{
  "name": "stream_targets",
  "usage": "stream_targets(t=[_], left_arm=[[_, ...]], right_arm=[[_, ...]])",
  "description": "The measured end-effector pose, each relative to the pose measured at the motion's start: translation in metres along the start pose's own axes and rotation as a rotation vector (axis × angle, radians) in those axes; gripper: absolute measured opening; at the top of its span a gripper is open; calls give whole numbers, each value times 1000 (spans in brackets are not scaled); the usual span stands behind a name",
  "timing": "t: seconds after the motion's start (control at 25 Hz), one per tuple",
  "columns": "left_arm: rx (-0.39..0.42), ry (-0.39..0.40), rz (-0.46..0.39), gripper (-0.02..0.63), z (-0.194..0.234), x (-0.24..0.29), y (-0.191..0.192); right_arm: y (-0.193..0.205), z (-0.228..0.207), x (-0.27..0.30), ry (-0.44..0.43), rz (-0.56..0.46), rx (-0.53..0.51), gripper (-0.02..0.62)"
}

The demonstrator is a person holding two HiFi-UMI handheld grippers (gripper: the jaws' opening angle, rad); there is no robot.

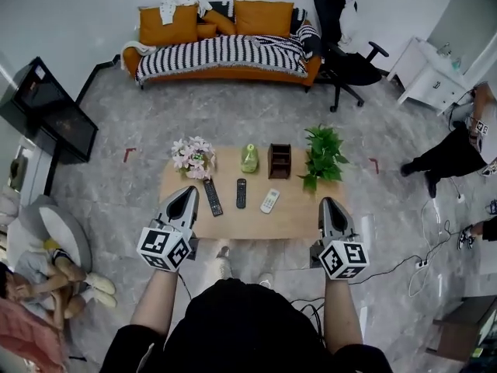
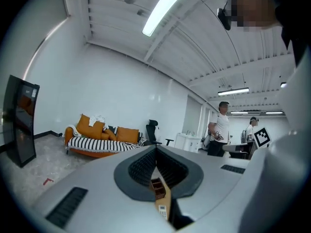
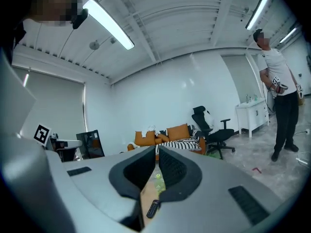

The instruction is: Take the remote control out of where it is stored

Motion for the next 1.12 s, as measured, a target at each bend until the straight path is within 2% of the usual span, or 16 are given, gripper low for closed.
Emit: stream_targets(t=[0.24, 0.44, 0.6, 0.8, 1.12], left_arm=[[15, -65, -46, 6, -30, -15, 7], [24, -69, -25, 6, -38, -25, 17], [-46, -59, -50, 6, -36, -32, 18], [-60, -74, -66, 6, -28, -31, 17], [-49, -54, -73, 6, -22, -21, 11]], right_arm=[[-2, -9, -1, -66, 4, -19, 28], [-6, -8, 6, -109, 4, -35, 19], [-9, -8, 7, -142, 6, -11, 8], [-12, -8, 10, -158, 2, -20, 8], [-11, -7, 11, -141, -1, -48, 8]])
Point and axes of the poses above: the fingertips, and each gripper's own axes: x forward along the fingers, z to its left, y out of its underside, the point moved 8 cm from there along -x, backward along the fingers, and after that the axes turned 5 degrees about z, right-handed, at the moved point
